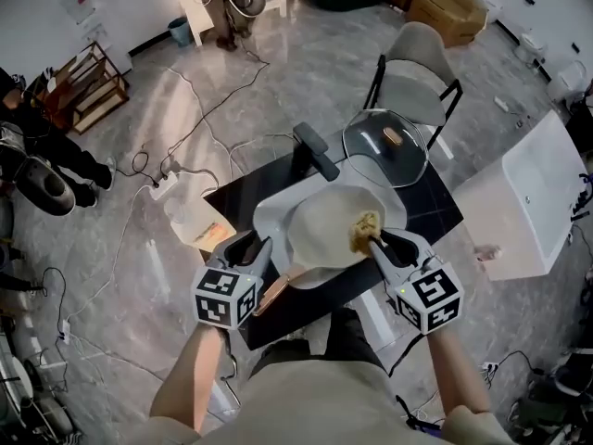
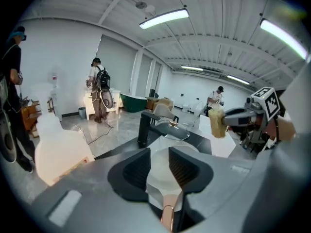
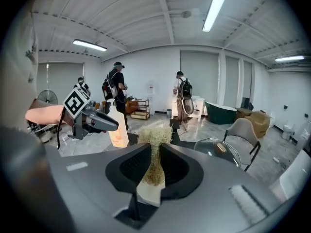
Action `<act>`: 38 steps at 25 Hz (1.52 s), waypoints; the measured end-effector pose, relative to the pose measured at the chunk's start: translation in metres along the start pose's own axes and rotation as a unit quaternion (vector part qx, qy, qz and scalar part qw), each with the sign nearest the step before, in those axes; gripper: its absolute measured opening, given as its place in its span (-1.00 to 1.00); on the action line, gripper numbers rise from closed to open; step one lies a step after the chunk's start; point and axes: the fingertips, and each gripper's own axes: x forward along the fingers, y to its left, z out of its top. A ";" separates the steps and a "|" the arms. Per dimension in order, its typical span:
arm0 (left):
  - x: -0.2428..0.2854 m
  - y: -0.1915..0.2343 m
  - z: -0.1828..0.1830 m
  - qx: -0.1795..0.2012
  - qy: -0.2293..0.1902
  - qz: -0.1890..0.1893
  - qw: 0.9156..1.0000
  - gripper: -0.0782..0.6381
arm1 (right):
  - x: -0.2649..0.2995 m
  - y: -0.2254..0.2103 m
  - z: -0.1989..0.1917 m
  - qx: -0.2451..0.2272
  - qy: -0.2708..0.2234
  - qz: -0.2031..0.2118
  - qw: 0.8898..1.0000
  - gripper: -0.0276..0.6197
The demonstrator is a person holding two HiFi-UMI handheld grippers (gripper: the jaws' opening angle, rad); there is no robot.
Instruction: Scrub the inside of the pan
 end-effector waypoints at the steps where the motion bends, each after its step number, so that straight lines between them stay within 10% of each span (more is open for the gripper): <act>1: 0.008 0.001 -0.003 -0.004 0.008 0.000 1.000 -0.44 | 0.013 -0.004 -0.003 -0.009 0.013 0.014 1.000 -0.71; 18: 0.100 0.007 -0.116 -0.101 0.179 0.044 0.978 -0.41 | 0.180 -0.018 -0.109 -0.121 0.183 0.265 0.939 -0.71; 38: 0.092 -0.023 -0.236 -0.002 0.391 -0.013 0.920 -0.15 | 0.242 0.039 -0.218 -0.195 0.315 0.416 0.830 -0.71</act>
